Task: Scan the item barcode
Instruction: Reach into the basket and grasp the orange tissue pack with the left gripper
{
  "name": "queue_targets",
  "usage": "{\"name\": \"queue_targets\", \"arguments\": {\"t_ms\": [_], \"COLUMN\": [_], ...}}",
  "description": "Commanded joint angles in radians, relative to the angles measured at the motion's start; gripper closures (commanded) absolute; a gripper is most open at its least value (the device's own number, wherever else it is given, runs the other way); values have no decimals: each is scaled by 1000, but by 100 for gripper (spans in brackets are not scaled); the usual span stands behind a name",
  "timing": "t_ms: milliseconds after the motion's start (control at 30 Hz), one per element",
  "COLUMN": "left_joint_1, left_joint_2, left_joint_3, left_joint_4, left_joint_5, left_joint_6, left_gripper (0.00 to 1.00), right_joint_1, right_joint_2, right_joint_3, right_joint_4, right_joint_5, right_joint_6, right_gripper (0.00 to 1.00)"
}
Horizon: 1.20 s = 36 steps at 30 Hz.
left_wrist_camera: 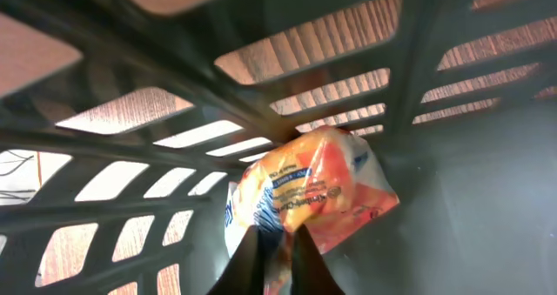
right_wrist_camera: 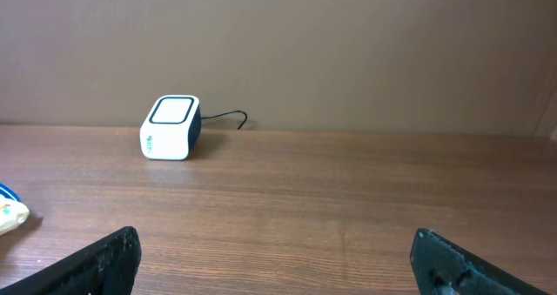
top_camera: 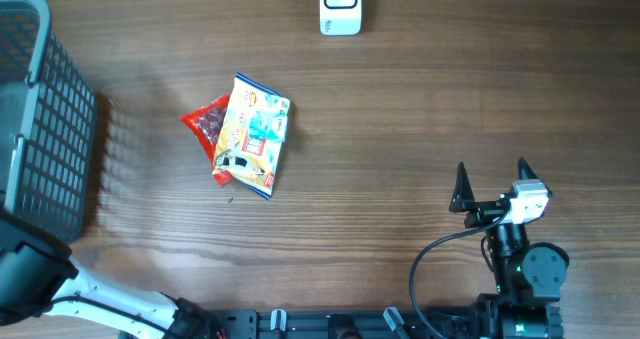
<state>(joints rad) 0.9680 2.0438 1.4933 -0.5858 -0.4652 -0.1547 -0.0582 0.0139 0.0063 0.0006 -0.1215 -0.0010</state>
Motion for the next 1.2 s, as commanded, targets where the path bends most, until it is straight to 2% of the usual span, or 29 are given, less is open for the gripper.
{"name": "queue_targets", "arguments": {"t_ms": [0, 200, 467, 600, 633, 700, 733, 833, 1000, 1100, 1167], "left_joint_1": [7, -31, -145, -199, -199, -187, -176, -133, -67, -21, 1], "left_joint_2": [-5, -171, -433, -494, -494, -481, -468, -407, -277, -180, -135], "left_joint_3": [-8, -8, -8, -8, -8, -8, -8, -8, -8, -8, -8], "left_joint_4": [-23, -39, -35, -40, -55, -81, -91, -115, -125, -122, -122], "left_joint_5": [26, 27, 32, 53, 53, 53, 54, 53, 53, 53, 53], "left_joint_6": [-6, -10, -10, -8, -8, -9, -9, -8, -9, -9, -9], "left_gripper": [96, 96, 96, 96, 81, 69, 49, 24, 19, 9, 8], "right_joint_1": [-7, -7, -7, -7, -7, -7, -7, -7, -7, -7, -7], "right_joint_2": [-4, -4, -4, -4, -4, -4, -4, -4, -4, -4, -4], "right_joint_3": [-1, -1, -1, -1, -1, -1, -1, -1, -1, -1, -1], "right_joint_4": [5, 5, 5, 5, 5, 5, 5, 5, 5, 5, 5], "right_joint_5": [17, 17, 17, 17, 17, 17, 17, 17, 17, 17, 17], "right_joint_6": [8, 8, 8, 8, 8, 8, 7, 8, 8, 8, 8], "right_gripper": [0, 0, 0, 0, 0, 0, 0, 0, 1, 0, 0]}}
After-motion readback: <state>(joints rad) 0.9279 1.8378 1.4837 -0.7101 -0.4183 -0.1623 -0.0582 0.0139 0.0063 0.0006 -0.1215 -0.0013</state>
